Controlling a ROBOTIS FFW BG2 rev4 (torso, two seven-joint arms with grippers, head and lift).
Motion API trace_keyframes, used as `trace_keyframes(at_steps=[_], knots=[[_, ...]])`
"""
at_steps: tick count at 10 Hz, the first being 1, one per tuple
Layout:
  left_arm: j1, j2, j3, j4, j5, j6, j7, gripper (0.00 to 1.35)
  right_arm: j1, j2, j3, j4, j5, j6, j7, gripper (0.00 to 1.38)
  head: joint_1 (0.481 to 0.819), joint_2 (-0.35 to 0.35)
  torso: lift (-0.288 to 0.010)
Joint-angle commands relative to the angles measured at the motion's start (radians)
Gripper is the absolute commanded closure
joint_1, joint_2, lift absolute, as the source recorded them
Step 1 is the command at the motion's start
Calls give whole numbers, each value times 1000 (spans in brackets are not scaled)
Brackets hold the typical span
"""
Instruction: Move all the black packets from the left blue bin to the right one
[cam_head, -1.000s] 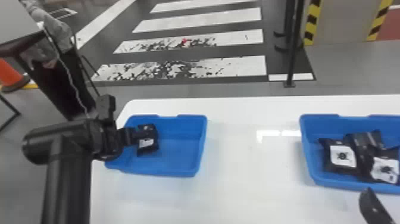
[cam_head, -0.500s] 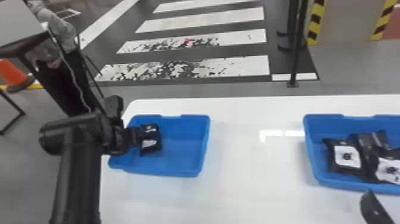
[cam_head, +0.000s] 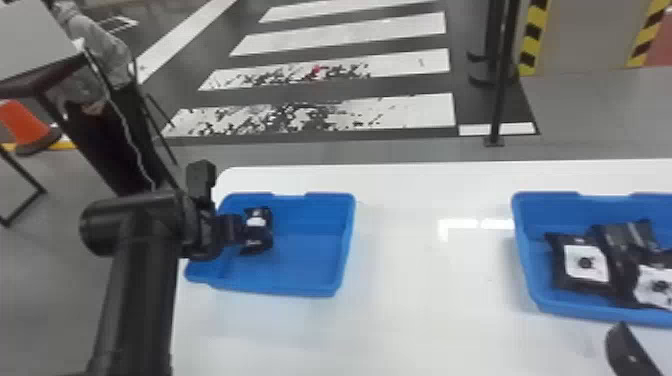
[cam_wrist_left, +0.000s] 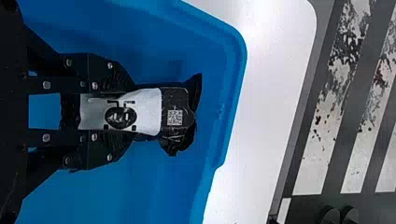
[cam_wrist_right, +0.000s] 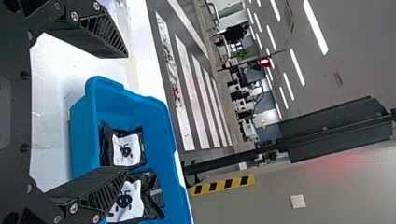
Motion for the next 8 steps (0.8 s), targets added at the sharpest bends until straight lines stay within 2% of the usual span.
trace_keyframes(at_steps=[1, 4, 6, 7, 8], knots=[[19, 7, -16, -21, 0, -37, -35, 1207, 5, 1, 0, -4, -6, 1, 2, 177, 695, 271, -140], [207, -10, -18, -429, 2, 37, -66, 1207, 3, 1, 0, -17, -10, 3, 3, 186, 695, 257, -140], [389, -49, -2, -738, 67, -2, -99, 1207, -22, 1, 0, -4, -26, 5, 45, 186, 695, 234, -140], [428, -65, -22, -814, 93, -20, -122, 1207, -37, 1, 0, -9, -34, 8, 65, 186, 695, 216, -140], [460, -79, -71, -863, 169, -47, -129, 1207, -59, 1, 0, -34, -36, 32, 89, 186, 695, 175, -140]])
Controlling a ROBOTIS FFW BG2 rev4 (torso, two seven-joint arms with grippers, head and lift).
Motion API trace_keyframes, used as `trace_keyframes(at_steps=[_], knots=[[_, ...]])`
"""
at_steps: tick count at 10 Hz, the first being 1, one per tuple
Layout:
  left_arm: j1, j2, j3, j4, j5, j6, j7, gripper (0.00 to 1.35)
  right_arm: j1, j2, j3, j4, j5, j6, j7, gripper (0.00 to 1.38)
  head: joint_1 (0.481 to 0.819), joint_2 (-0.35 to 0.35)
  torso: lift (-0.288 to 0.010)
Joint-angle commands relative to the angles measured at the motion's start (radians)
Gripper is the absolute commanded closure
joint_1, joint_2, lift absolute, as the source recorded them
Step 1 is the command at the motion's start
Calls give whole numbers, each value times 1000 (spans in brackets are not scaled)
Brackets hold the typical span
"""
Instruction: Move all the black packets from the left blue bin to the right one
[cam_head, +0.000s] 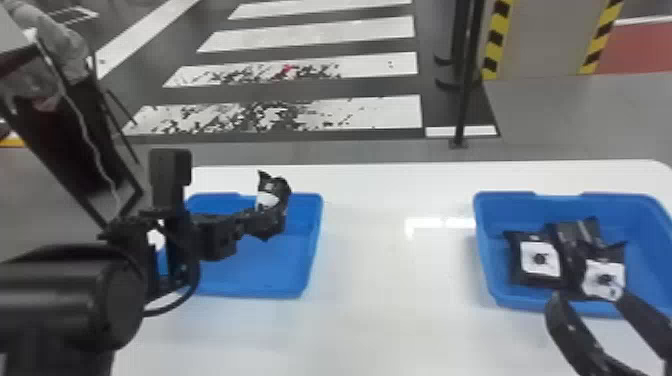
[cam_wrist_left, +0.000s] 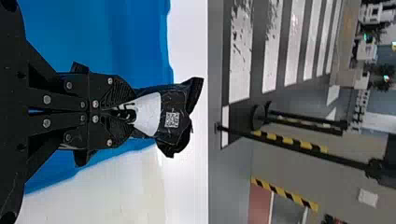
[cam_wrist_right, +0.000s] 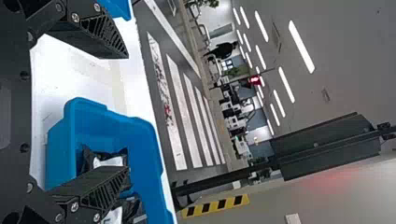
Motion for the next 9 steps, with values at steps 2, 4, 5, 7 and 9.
trace_keyframes(at_steps=[2, 4, 5, 7, 9], knots=[[30, -19, -132, -65, 153, -46, -6, 1207, -63, -3, 18, -54, -48, 92, 43, 186, 695, 93, -140], [20, -19, -227, -75, 215, -68, -12, 1207, -158, -38, 102, -32, -130, 127, 71, 186, 695, 3, -140], [10, -20, -269, -75, 240, -73, -15, 1207, -198, -51, 124, -17, -144, 132, 75, 186, 695, -13, -140], [0, -23, -321, -75, 278, -76, -27, 1207, -271, -57, 136, 35, -172, 132, 77, 186, 695, -36, -140], [3, -23, -355, -75, 316, -78, -35, 1207, -320, -71, 148, 76, -186, 134, 75, 186, 695, -73, -140]])
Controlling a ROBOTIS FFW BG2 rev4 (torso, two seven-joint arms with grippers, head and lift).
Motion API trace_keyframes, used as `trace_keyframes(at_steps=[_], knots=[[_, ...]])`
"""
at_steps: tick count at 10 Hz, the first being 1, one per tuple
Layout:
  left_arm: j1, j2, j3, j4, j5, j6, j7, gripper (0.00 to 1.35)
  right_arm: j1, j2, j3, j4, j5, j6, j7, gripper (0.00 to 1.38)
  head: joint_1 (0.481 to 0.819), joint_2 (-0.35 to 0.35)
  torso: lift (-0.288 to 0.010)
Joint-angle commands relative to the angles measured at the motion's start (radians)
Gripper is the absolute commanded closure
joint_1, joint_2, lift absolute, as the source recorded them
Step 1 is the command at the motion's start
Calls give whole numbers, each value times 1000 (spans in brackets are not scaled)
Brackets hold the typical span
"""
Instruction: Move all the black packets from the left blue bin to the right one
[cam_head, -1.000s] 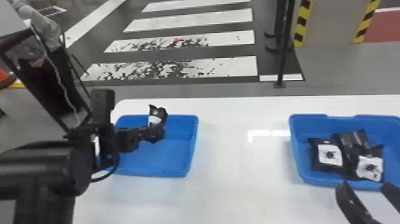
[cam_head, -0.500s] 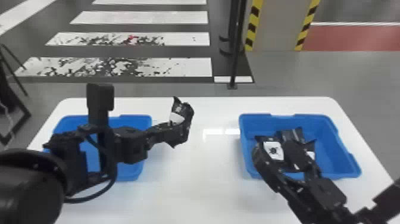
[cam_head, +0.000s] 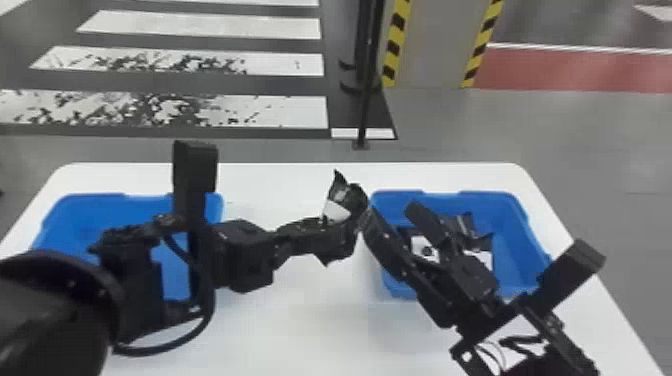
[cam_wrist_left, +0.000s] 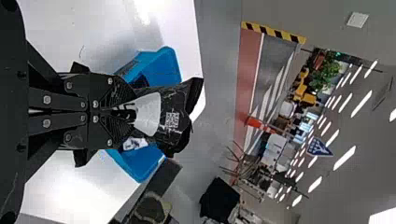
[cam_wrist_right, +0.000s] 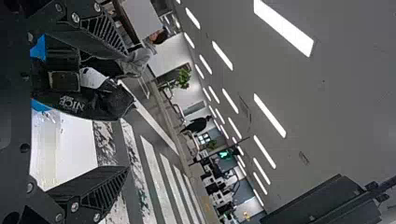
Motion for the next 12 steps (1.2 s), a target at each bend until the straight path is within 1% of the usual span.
trace_keyframes(at_steps=[1, 2, 3, 4, 5, 6, 9, 10, 11, 12], knots=[[-7, -2, -29, 0, 17, -2, -4, 1207, -36, -6, 2, 36, -2, 1, -1, 186, 695, -86, -140], [-9, -6, -37, 0, 17, 3, -9, 1207, -56, -9, 2, 46, -2, 6, -3, 186, 695, -102, -140], [-12, -9, -41, 0, 17, 8, -12, 1207, -60, -9, 4, 49, -4, 8, -3, 223, 695, -108, -140], [-12, -11, -39, 0, 19, 15, -17, 1207, -65, -9, 14, 56, -19, 13, -3, 507, 695, -115, -140], [-12, -11, -37, 0, 23, 15, -17, 1207, -68, -6, 16, 66, -29, 26, -3, 993, 695, -115, -140], [-12, -12, -35, 0, 23, 15, -17, 1207, -68, -6, 16, 68, -33, 28, -3, 1294, 695, -113, -140], [-7, -14, -29, 0, 27, 15, -17, 1205, -68, -6, 30, 66, -55, 38, -1, 1277, 695, -102, -140], [5, -18, -15, 0, 31, 15, -15, 1026, -70, -5, 30, 66, -59, 38, -3, 1276, 695, -97, -140], [30, -25, 9, 0, 31, 15, -17, 481, -80, -5, 24, 76, -65, 38, -3, 1276, 695, -94, -140], [52, -21, 19, 0, 35, -2, -23, 91, -90, -5, -2, 88, -63, 38, -3, 1277, 695, -87, -140]])
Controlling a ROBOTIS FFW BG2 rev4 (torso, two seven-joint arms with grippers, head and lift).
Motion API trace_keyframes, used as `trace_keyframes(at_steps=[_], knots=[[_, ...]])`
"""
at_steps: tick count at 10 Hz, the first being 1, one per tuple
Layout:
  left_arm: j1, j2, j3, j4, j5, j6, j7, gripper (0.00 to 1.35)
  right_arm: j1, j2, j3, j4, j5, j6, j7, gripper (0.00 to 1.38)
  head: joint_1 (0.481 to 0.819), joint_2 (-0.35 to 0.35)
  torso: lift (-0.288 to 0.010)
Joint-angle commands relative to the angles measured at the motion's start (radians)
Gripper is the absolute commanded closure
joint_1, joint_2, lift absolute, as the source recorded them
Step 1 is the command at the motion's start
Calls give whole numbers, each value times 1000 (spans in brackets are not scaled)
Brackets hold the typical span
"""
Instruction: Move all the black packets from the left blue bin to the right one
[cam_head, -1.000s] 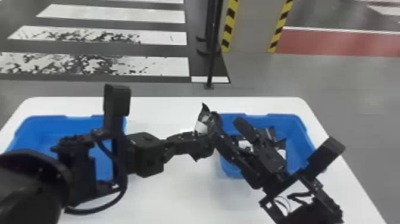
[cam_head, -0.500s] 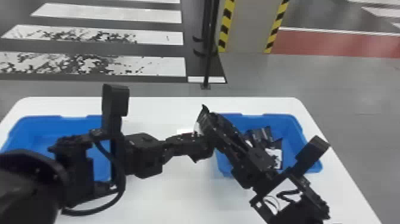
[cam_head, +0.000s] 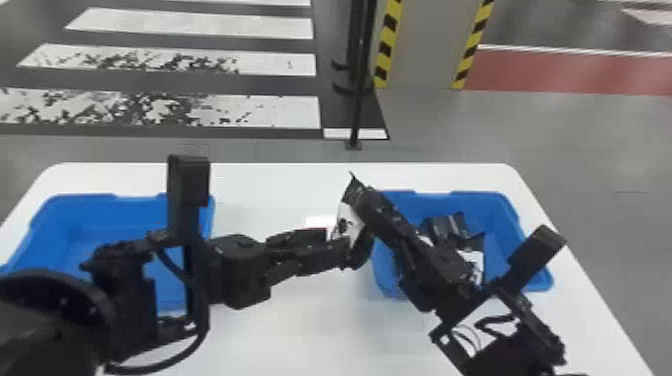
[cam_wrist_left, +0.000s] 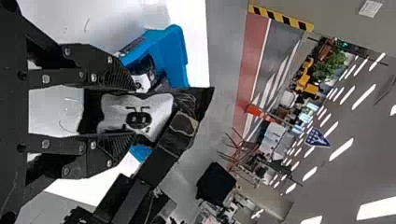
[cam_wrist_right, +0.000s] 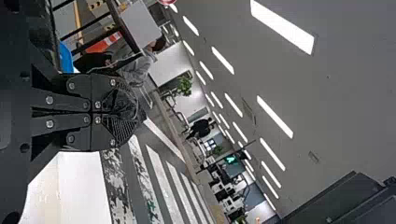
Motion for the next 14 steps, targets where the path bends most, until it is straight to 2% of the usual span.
trace_keyframes(at_steps=[1, 3, 5, 8, 9, 10, 11, 12, 13, 14], knots=[[60, 4, 37, -28, 4, -15, -11, 104, -30, 0, -37, 33, 2, 0, 0, 1276, 695, -87, -140], [192, 2, 119, -119, 39, -69, -11, 183, -104, -15, -93, 123, 28, 12, 0, 1277, 695, -96, -140], [322, 1, 177, -200, 57, -76, -8, 183, -160, -17, -167, 219, 82, 15, -11, 1276, 695, -110, -140], [388, -13, 179, -213, 107, -127, -10, 185, -200, -14, -286, 312, 148, 24, -23, 1256, 695, -197, -140], [406, -13, 179, -222, 109, -177, -10, 180, -200, -20, -320, 320, 154, 66, -23, 1001, 695, -220, -140], [425, -13, 191, -225, 109, -238, -10, 179, -197, -41, -324, 330, 154, 69, -18, 671, 695, -254, -140], [455, -15, 215, -235, 109, -282, -7, 179, -192, -54, -324, 330, 172, 69, -17, 512, 695, -274, -140], [501, -21, 253, -252, 109, -343, -4, 180, -178, -49, -344, 320, 197, 64, -17, 391, 695, -271, -140], [536, -25, 281, -264, 103, -400, -1, 180, -146, -38, -376, 281, 251, 47, -17, 288, 695, -261, -140], [570, -28, 297, -274, 101, -456, 10, 179, -92, -17, -414, 219, 321, 2, -18, 213, 695, -259, -140]])
